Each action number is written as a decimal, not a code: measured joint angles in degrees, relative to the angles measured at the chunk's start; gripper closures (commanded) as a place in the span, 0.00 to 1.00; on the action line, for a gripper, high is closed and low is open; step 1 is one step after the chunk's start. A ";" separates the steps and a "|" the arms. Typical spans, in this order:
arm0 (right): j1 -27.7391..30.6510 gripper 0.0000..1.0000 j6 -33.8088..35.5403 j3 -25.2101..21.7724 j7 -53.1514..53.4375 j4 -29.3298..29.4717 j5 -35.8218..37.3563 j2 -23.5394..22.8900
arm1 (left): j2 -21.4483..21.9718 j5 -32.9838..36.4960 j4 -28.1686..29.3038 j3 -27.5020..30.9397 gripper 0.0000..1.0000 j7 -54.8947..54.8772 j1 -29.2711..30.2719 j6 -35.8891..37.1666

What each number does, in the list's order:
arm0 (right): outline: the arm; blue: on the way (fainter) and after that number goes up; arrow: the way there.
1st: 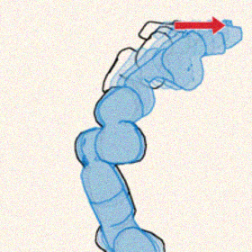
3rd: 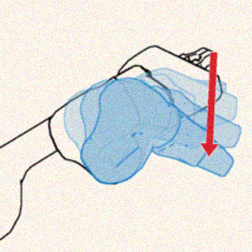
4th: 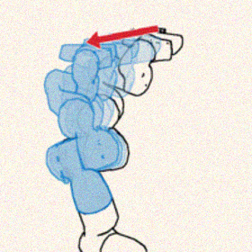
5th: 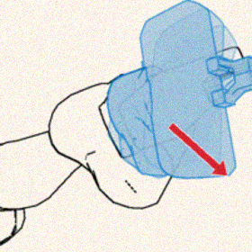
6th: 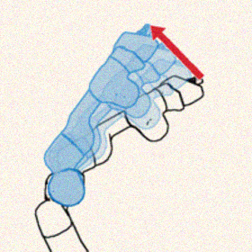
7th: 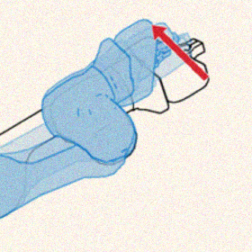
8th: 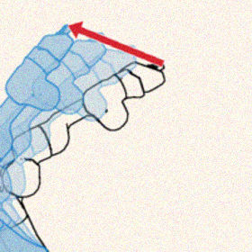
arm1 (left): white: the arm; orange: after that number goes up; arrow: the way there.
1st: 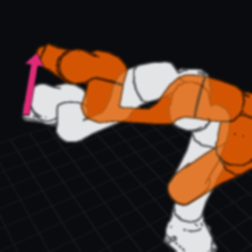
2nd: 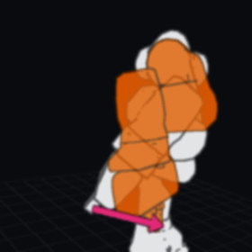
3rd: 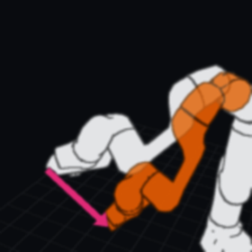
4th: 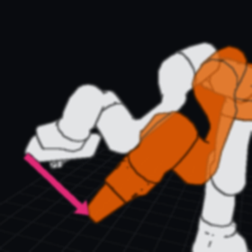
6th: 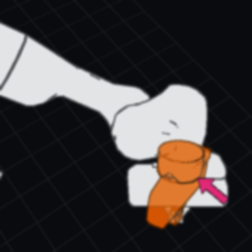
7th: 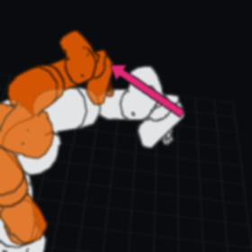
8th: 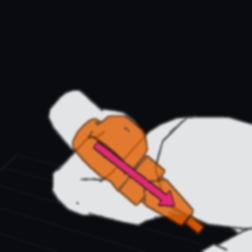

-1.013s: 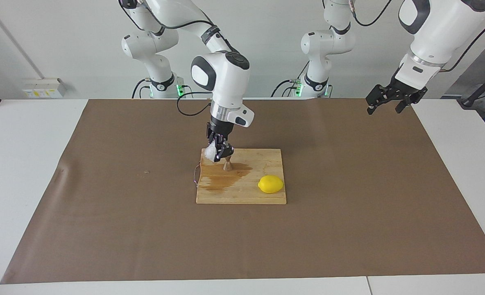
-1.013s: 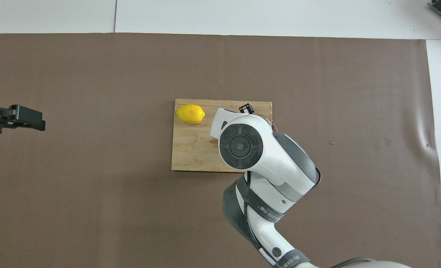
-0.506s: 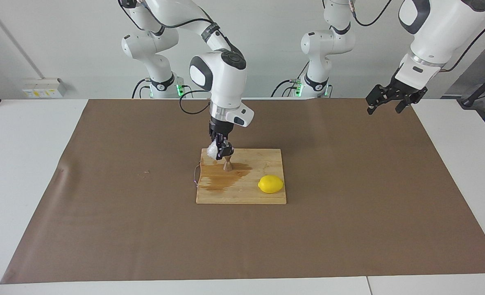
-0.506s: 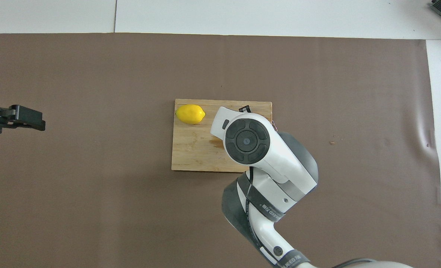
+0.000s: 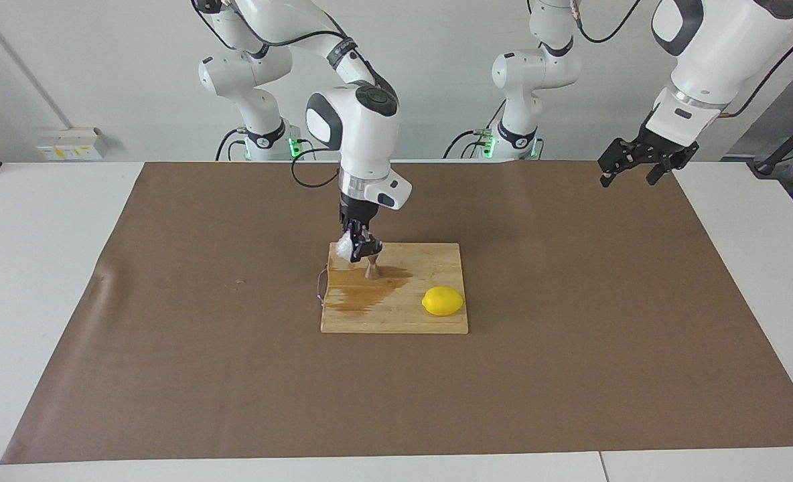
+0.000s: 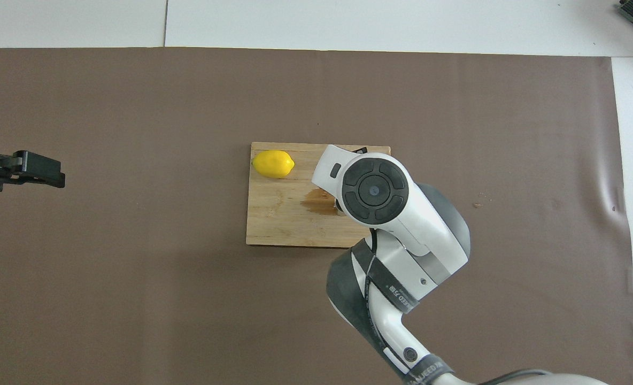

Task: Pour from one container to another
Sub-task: 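Turn the white cup upright and carry it back from the board, then lower the white cup onto the table and open the right gripper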

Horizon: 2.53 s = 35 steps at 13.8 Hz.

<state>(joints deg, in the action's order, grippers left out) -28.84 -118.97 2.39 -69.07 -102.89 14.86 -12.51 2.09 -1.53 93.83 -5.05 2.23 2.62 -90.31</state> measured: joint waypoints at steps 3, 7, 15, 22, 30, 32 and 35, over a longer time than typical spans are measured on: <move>0.02 1.00 0.00 0.00 0.00 0.00 -0.75 0.04 | 0.00 0.00 0.00 0.00 0.00 0.00 0.00 0.00; 0.85 1.00 0.00 -0.02 0.00 0.00 -3.00 0.16 | 0.00 0.00 0.00 0.00 0.00 0.00 0.00 0.00; 4.13 1.00 0.03 -0.03 -3.87 -0.13 -9.40 0.24 | 0.00 0.00 0.00 0.00 0.00 0.00 0.00 0.00; 16.44 1.00 -2.79 -0.21 -27.34 -5.47 -28.43 0.90 | 0.00 0.00 0.00 0.00 0.00 0.00 0.00 0.00; 28.85 1.00 -10.31 -0.43 -54.61 -17.61 -40.70 2.27 | 0.00 0.00 0.00 0.00 0.00 0.00 0.00 0.00; 30.97 1.00 -12.17 -0.44 -58.23 -19.25 -40.74 2.27 | 0.00 0.00 0.00 0.00 0.00 0.00 0.00 0.00; 33.65 1.00 -14.35 -0.46 -61.48 -21.87 -40.77 2.26 | 0.00 0.00 0.00 0.00 0.00 0.00 0.00 0.00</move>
<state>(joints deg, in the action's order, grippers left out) 4.81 -133.32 1.93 -130.55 -124.76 -25.91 -10.25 2.09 -1.53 93.83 -5.05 2.23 2.62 -90.31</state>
